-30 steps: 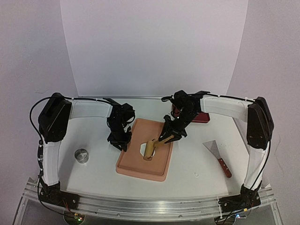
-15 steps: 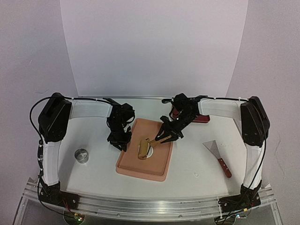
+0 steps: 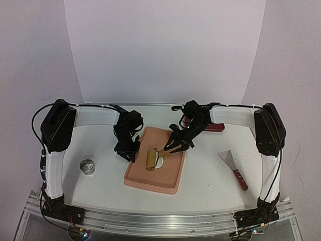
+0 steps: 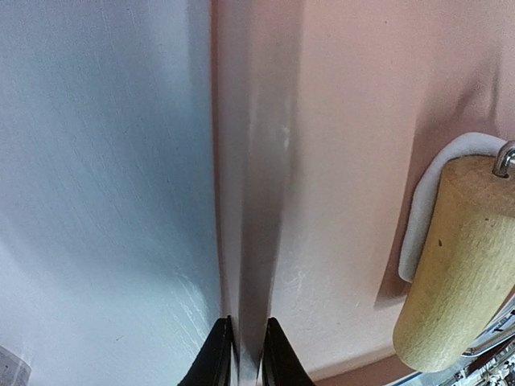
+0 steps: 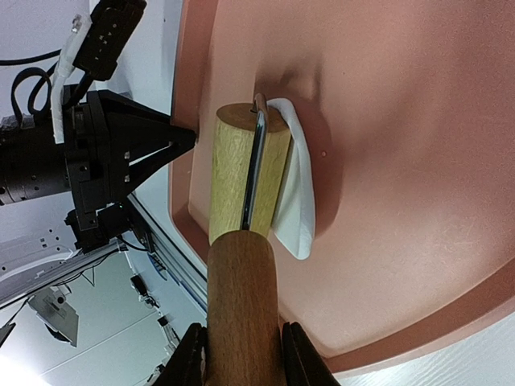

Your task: Roll out the dumpling wrappers from the dough

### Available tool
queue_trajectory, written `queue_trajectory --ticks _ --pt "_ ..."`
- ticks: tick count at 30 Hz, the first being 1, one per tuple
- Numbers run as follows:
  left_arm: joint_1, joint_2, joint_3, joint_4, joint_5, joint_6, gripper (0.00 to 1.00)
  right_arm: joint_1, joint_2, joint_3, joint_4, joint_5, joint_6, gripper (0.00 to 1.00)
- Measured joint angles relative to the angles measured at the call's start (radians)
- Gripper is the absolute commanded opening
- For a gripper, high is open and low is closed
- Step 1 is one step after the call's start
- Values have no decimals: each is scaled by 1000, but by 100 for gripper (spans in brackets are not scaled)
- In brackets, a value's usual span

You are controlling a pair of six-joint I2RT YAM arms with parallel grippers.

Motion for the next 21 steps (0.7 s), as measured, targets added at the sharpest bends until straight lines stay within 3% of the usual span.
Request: queue_trajectory --ticks 21 --pt "8 -7 -3 -4 1 9 17 57 77 121 29 18 1 0"
